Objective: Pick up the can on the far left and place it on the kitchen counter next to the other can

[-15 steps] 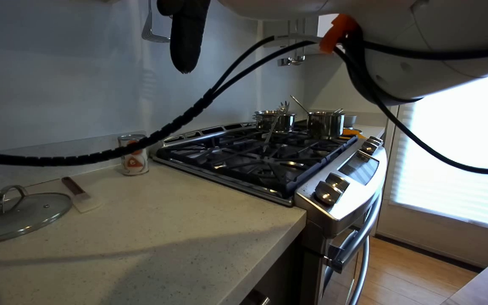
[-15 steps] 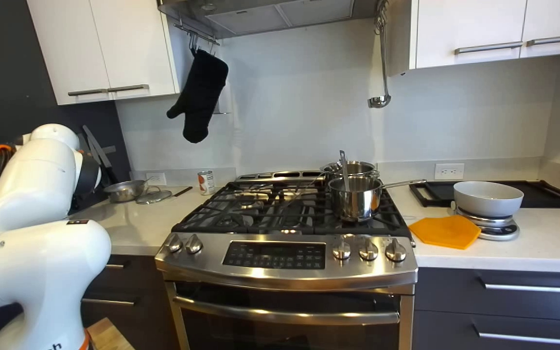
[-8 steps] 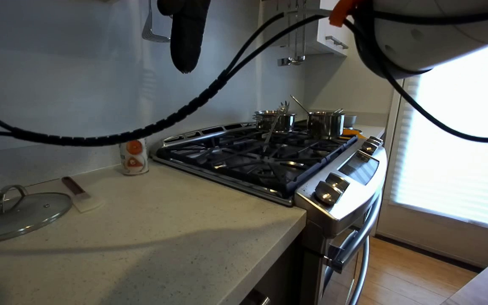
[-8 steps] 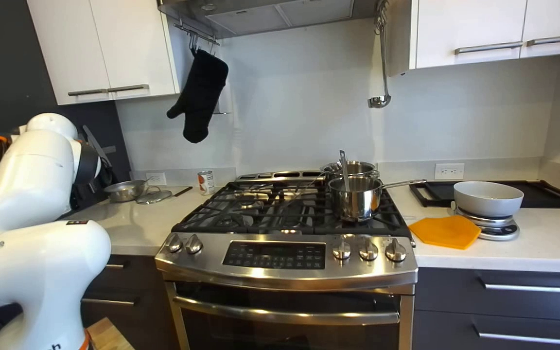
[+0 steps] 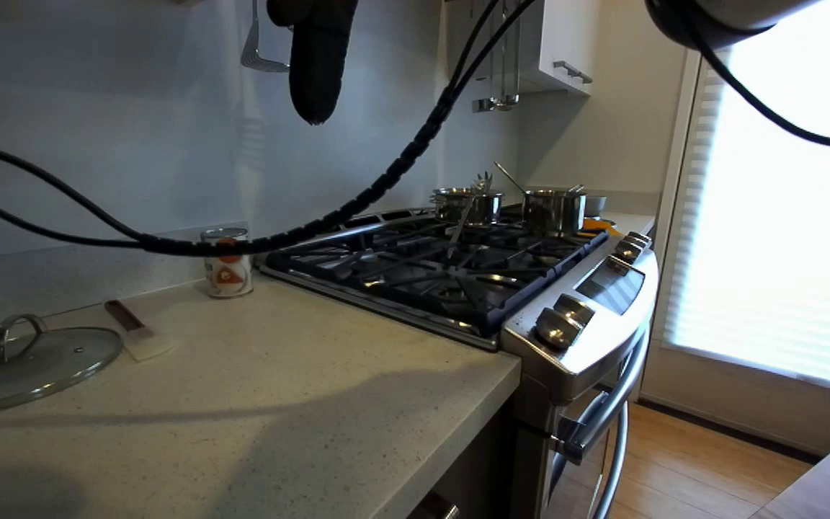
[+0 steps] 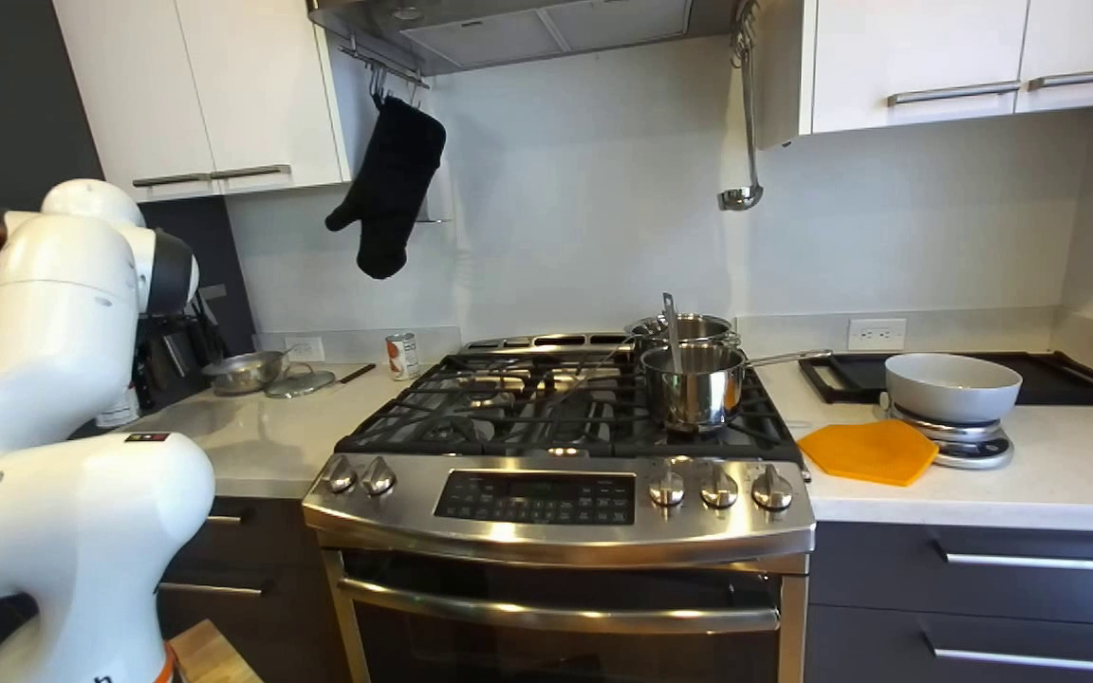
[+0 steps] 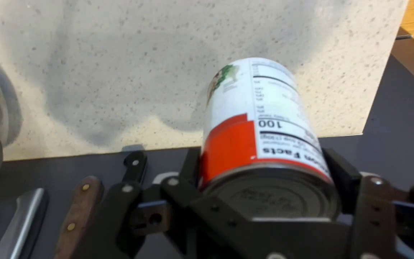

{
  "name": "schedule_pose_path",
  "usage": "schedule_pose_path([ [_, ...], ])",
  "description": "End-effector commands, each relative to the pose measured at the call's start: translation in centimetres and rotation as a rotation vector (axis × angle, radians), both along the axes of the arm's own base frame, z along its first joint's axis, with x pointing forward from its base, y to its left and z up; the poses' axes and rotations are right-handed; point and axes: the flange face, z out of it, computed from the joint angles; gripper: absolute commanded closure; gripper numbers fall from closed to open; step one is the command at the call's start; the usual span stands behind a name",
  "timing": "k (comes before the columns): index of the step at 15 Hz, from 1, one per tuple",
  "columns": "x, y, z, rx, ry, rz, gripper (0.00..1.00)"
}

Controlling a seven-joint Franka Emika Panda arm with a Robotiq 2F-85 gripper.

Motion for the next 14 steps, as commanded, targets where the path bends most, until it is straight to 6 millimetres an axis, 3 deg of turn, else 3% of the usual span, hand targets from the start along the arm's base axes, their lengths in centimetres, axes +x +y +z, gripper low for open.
schedule_pose_path([
  [1,-1.3,-3.5,1.0,0.011,0.038,-0.129,0.42],
  [7,-2.4,-8.9,1.6,0.027,0.087,-0.453,0.42],
  [13,-3.5,-16.9,2.1,-0.016,0.137,-0.772,0.42],
  [14,-2.6,-12.9,1.0,-0.029,0.134,-0.670,0.17],
])
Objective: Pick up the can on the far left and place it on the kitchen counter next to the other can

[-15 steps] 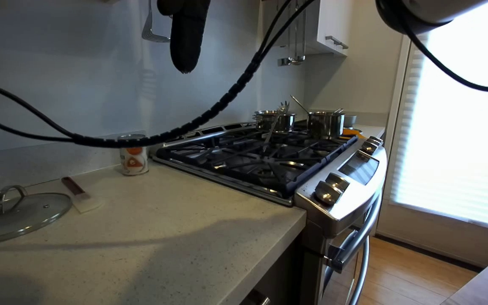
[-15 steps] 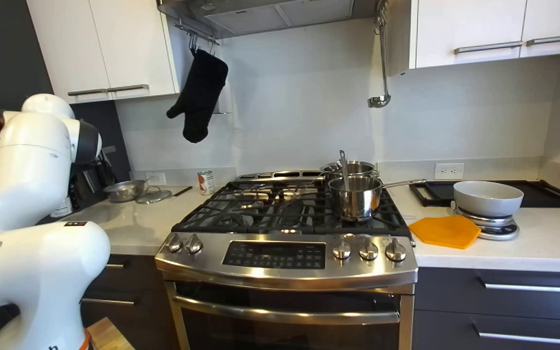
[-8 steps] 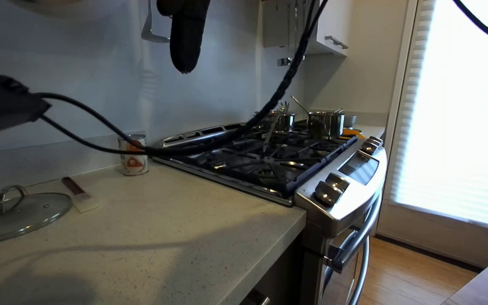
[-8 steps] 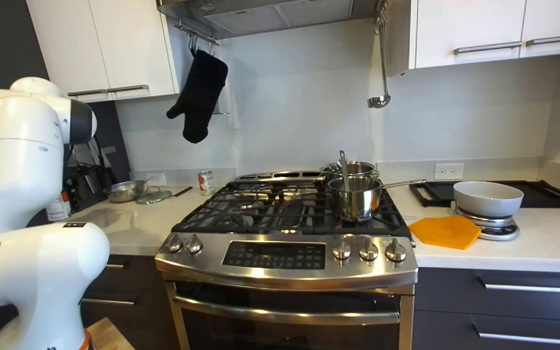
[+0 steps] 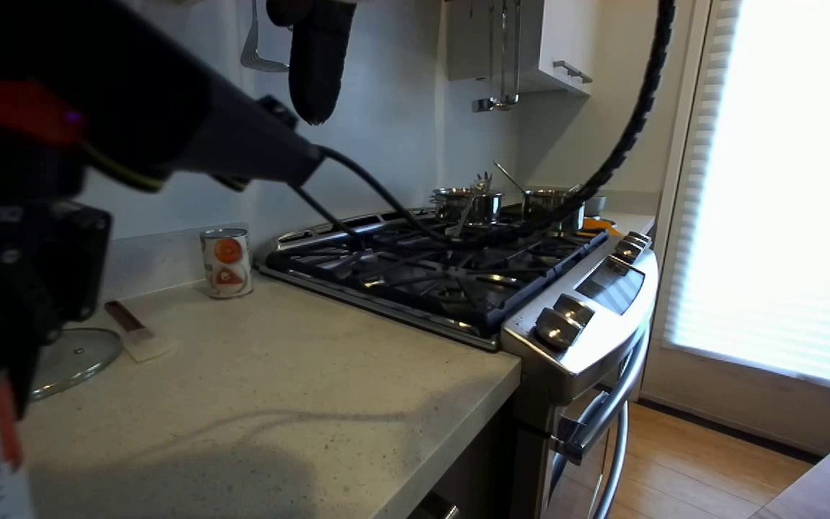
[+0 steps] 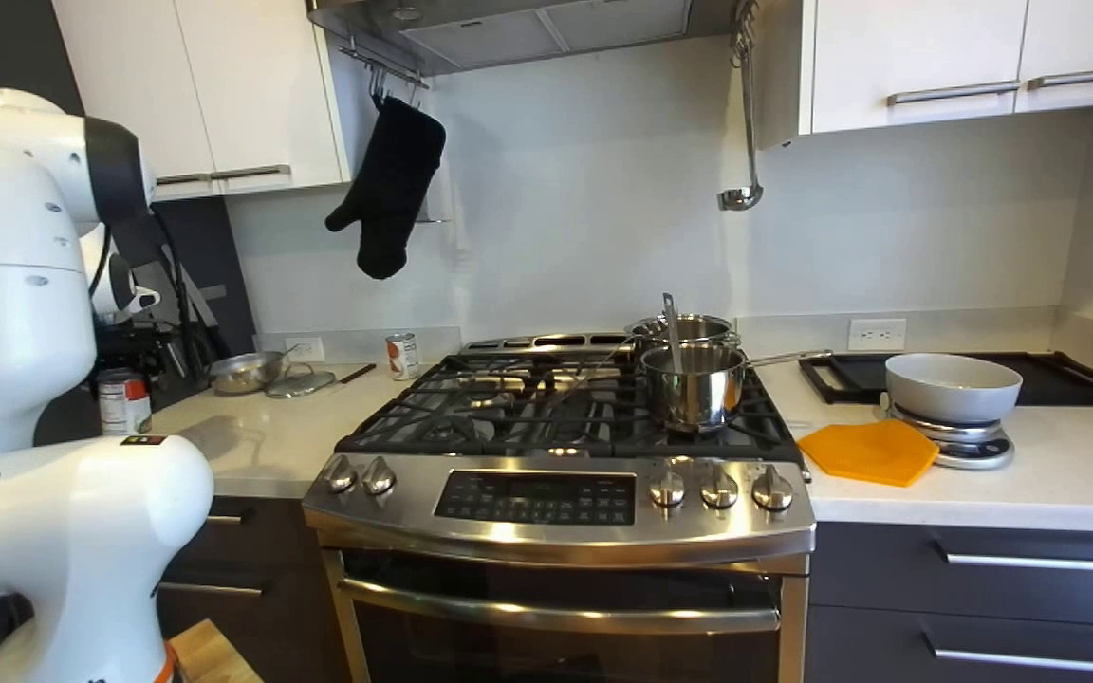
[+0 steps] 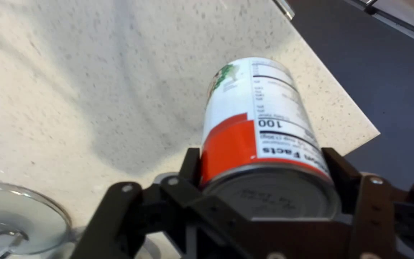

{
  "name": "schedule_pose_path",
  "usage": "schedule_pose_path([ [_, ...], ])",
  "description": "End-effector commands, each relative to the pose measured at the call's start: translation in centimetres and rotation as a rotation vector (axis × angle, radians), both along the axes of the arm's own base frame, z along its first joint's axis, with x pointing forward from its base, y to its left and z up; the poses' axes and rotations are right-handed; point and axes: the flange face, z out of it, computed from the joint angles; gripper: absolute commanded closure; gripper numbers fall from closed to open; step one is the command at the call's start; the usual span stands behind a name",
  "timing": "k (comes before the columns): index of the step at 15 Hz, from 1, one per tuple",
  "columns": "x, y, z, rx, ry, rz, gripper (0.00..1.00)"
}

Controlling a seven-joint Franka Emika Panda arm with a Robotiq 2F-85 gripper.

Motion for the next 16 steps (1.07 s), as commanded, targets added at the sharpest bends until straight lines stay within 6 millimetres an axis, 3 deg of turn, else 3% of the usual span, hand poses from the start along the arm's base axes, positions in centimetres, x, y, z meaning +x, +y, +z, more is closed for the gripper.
schedule_pose_path([
  [1,-0.1,-1.2,0.1,-0.011,0.001,-0.034,0.17],
  [3,-0.4,-2.9,0.4,-0.021,-0.006,-0.066,0.17],
  [7,-0.5,-3.4,0.5,-0.022,-0.006,-0.080,0.17],
  [8,-0.5,-3.4,0.5,-0.023,-0.006,-0.080,0.42],
  [13,4.8,-5.3,3.8,0.055,0.041,-0.266,0.42],
  [16,9.1,-8.0,6.3,0.108,0.042,-0.413,0.42],
])
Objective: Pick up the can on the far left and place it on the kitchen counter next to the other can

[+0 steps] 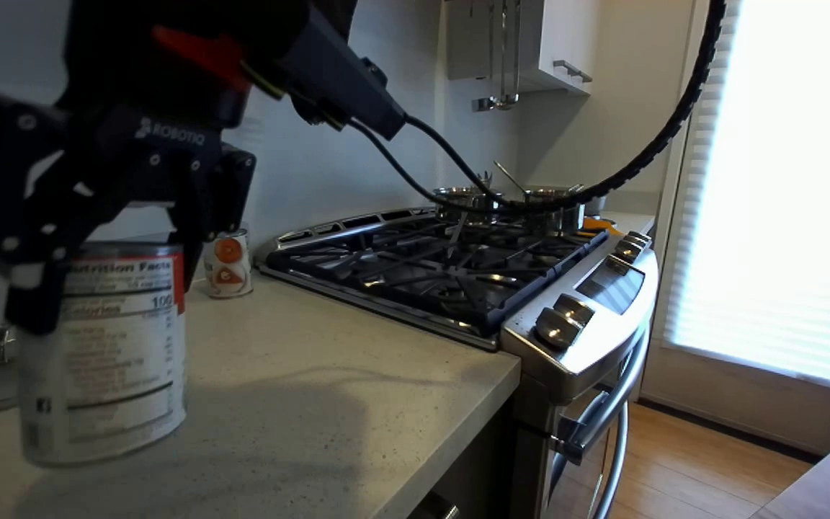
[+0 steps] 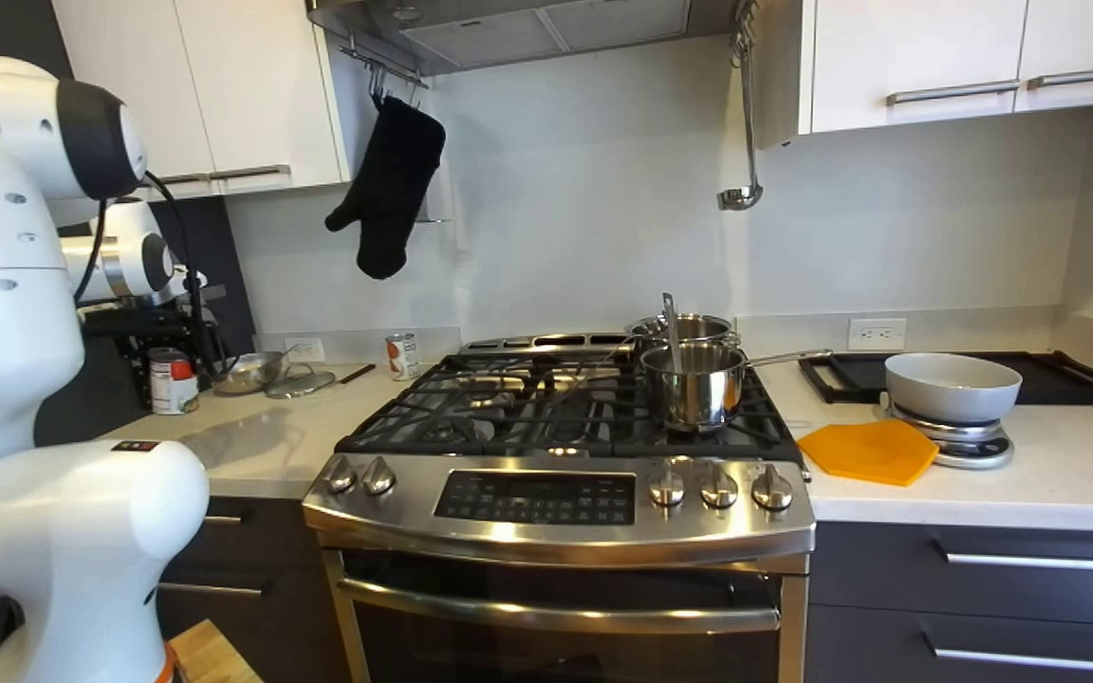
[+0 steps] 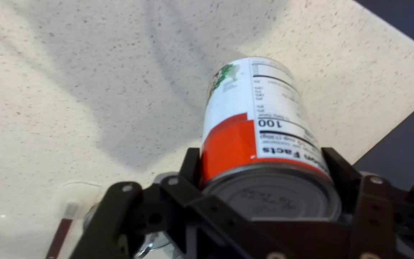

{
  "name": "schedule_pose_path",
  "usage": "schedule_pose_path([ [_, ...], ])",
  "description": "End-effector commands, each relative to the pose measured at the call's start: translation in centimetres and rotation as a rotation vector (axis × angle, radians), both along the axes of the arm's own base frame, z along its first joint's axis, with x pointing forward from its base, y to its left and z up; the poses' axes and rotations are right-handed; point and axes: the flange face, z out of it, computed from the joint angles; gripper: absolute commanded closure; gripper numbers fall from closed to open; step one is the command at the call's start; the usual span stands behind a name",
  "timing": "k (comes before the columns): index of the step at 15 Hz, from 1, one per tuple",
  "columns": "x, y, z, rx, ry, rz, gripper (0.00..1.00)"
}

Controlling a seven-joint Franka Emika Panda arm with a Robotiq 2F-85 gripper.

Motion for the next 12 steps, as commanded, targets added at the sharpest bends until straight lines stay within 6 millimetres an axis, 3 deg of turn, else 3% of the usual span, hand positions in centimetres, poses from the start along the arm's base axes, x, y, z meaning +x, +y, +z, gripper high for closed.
schedule_pose_path([
  [1,4.3,-3.6,3.9,0.086,-0.001,-0.173,0.42],
  [6,11.8,-8.2,5.0,0.151,-0.047,-0.392,0.42],
  [12,19.4,-12.2,4.2,0.117,-0.124,-0.612,0.42],
])
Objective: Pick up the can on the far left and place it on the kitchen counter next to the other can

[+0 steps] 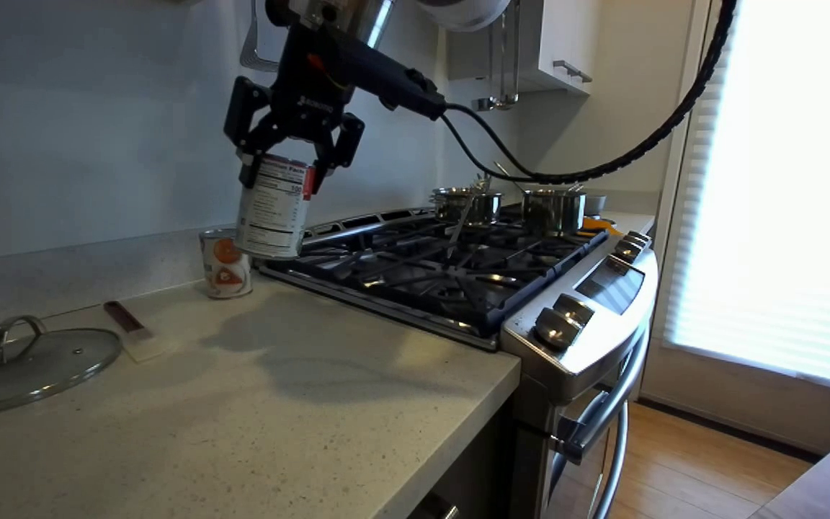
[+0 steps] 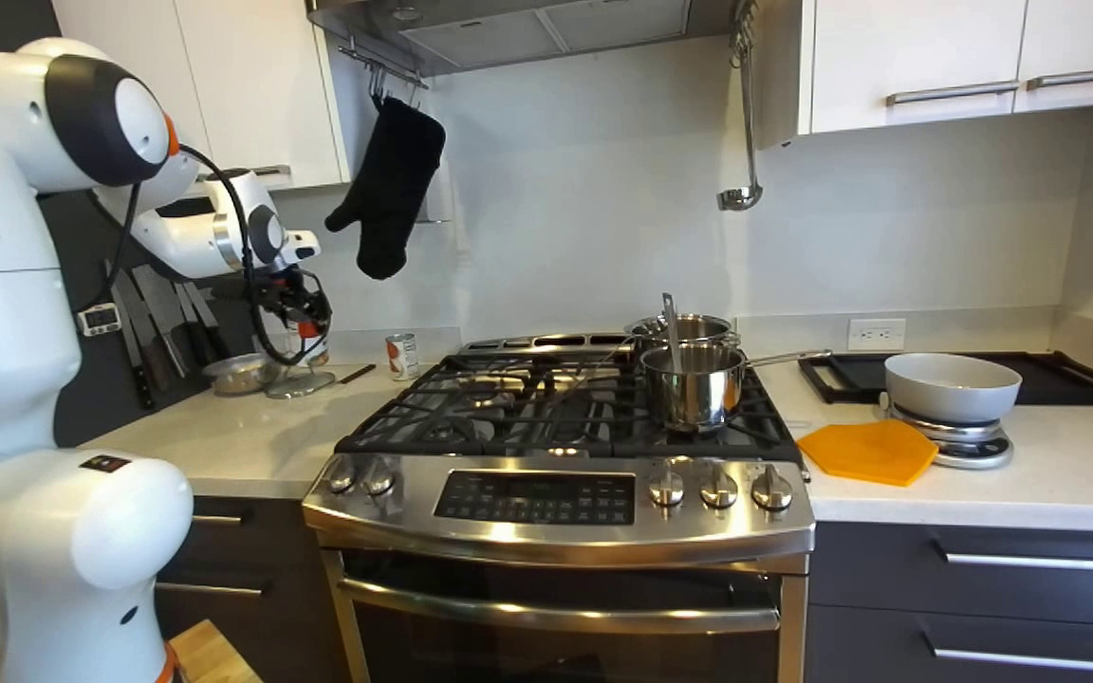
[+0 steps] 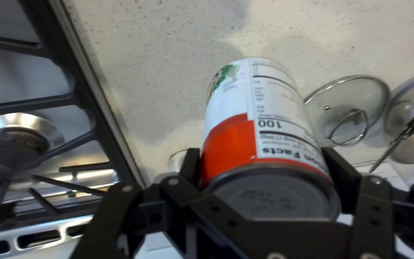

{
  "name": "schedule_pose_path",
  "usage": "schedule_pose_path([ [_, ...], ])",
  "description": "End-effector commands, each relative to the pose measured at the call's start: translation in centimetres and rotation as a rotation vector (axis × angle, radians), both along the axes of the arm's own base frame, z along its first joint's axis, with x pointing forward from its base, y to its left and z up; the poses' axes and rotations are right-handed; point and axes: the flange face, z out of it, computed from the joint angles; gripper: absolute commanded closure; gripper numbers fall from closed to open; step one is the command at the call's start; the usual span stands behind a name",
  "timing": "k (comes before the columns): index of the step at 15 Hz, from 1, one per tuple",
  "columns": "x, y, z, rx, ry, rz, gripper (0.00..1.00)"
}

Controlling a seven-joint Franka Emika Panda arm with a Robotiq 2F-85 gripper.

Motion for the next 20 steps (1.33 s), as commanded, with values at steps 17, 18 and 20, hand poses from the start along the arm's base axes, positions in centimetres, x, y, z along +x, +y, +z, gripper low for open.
schedule_pose_path([
  [17,6.2,1.7,-2.3,-0.094,-0.068,-0.227,0.17],
  [18,6.2,1.7,-2.3,-0.094,-0.068,-0.227,0.42],
  [20,7.7,1.5,-2.9,-0.118,-0.075,-0.241,0.42],
])
